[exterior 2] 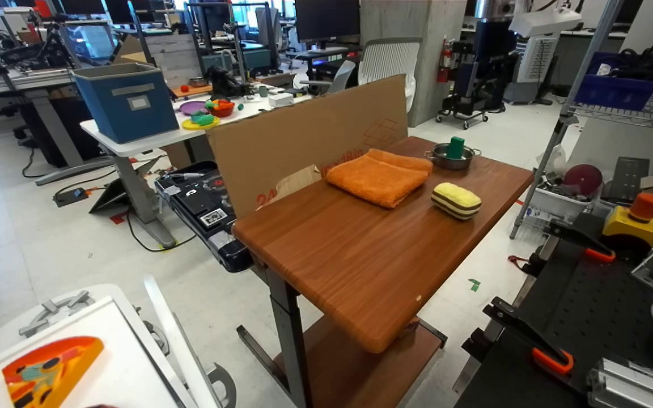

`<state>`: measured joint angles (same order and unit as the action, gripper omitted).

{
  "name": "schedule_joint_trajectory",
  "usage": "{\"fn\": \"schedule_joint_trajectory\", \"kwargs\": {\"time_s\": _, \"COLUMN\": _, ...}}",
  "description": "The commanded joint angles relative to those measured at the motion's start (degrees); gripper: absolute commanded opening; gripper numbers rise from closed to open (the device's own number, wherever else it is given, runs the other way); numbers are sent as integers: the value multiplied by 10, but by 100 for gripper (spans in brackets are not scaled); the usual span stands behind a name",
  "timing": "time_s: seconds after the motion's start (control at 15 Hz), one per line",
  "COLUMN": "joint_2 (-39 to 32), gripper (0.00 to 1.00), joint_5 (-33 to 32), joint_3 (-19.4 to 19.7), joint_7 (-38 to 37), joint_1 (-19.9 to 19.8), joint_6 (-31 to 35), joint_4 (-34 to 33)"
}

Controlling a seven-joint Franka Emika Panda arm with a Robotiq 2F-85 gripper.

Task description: Put the green block on the table

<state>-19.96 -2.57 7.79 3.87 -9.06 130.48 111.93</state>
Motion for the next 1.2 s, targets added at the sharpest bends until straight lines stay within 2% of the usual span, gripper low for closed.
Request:
{"fn": "schedule_joint_trajectory", "kwargs": {"time_s": 0.0, "joint_2": -68, "gripper": 100, "joint_5": -7, "joint_3": -4, "joint_7": 44, "joint_1": -14, "joint_6": -15, "joint_4": -71}}
{"fn": "schedule_joint_trajectory", "kwargs": {"time_s": 0.53, "joint_2": -161, "gripper": 100, "joint_5": -17, "joint_3": -10, "joint_7": 79, "joint_1": -19, "joint_6": -5, "joint_4": -125}}
{"fn": "schedule_joint_trajectory", "kwargs": {"time_s": 0.6, "joint_2": -170, "gripper": 75, "joint_5": -16, "joint_3": -12, "joint_7": 80, "joint_1": -19, "joint_6": -6, "joint_4": -132}}
{"fn": "schedule_joint_trajectory", "kwargs": {"time_s": 0.67, "joint_2": -178, "gripper": 74, "joint_5": -17, "joint_3": -13, "joint_7": 81, "joint_1": -18, "joint_6": -8, "joint_4": -138}}
{"fn": "schedule_joint_trajectory", "kwargs": {"time_s": 0.93, "joint_2": -193, "gripper": 42, "joint_5": -20, "joint_3": -19, "joint_7": 84, "joint_1": -15, "joint_6": -10, "joint_4": -157}}
{"fn": "schedule_joint_trajectory", "kwargs": {"time_s": 1.13, "joint_2": -178, "gripper": 20, "joint_5": -26, "joint_3": -24, "joint_7": 100, "joint_1": -15, "joint_6": -9, "joint_4": -155}}
